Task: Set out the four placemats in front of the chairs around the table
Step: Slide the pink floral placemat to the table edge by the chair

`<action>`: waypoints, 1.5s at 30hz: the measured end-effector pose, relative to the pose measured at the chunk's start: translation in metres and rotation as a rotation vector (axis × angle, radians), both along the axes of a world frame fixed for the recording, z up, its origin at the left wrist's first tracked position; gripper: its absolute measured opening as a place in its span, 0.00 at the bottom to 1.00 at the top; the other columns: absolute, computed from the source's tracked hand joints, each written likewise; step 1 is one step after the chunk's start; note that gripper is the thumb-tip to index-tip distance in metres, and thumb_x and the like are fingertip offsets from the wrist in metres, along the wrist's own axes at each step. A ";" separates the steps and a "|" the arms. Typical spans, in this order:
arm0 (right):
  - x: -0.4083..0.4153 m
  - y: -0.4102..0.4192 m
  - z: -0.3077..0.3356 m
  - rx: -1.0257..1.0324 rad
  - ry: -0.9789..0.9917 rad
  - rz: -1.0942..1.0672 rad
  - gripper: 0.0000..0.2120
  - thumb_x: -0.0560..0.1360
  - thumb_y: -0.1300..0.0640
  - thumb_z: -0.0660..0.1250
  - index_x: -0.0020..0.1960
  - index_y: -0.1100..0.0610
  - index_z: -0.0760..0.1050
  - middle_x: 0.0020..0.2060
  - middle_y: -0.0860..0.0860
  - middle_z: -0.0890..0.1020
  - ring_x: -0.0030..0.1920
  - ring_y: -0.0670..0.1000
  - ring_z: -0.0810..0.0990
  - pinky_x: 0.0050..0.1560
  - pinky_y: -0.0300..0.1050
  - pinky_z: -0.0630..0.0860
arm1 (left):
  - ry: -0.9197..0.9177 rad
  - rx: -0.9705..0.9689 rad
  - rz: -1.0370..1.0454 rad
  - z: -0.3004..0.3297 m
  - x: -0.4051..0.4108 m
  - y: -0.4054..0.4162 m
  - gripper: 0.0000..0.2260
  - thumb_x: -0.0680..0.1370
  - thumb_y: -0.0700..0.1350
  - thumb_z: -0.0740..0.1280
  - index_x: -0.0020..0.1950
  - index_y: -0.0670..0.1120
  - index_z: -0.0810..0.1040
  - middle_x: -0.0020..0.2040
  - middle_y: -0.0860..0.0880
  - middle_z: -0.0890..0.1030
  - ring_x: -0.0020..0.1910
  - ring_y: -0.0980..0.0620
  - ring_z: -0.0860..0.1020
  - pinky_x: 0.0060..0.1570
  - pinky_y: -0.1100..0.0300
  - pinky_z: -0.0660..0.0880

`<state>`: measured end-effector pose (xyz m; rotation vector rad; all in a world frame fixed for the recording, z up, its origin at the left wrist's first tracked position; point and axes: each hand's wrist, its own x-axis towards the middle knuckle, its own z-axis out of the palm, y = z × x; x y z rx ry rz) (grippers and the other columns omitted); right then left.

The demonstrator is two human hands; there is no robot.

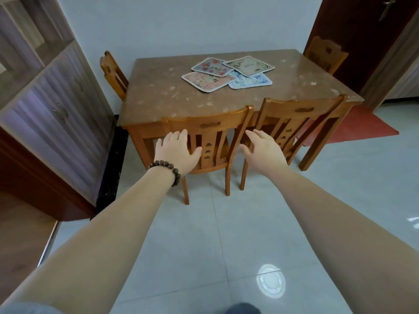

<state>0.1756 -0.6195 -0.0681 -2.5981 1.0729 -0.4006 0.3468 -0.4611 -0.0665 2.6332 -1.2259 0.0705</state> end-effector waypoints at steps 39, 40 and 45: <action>0.371 -0.431 -0.049 0.133 0.074 0.175 0.26 0.78 0.48 0.59 0.73 0.55 0.61 0.73 0.56 0.64 0.72 0.56 0.61 0.70 0.55 0.62 | 0.128 0.123 0.167 -0.052 0.343 -0.415 0.33 0.76 0.64 0.54 0.76 0.48 0.55 0.76 0.48 0.60 0.75 0.47 0.55 0.72 0.44 0.50; 0.381 -0.434 -0.050 0.137 0.077 0.170 0.25 0.78 0.48 0.59 0.73 0.55 0.62 0.73 0.56 0.64 0.72 0.56 0.61 0.70 0.55 0.61 | 0.129 0.125 0.164 -0.056 0.354 -0.418 0.33 0.76 0.64 0.54 0.76 0.48 0.55 0.76 0.48 0.60 0.75 0.47 0.55 0.72 0.44 0.50; 0.426 -0.445 -0.056 0.159 0.104 0.117 0.25 0.78 0.49 0.58 0.73 0.55 0.61 0.73 0.57 0.64 0.73 0.56 0.60 0.71 0.55 0.61 | 0.151 0.176 0.088 -0.073 0.401 -0.434 0.34 0.76 0.65 0.53 0.76 0.48 0.54 0.76 0.48 0.60 0.75 0.47 0.55 0.73 0.44 0.50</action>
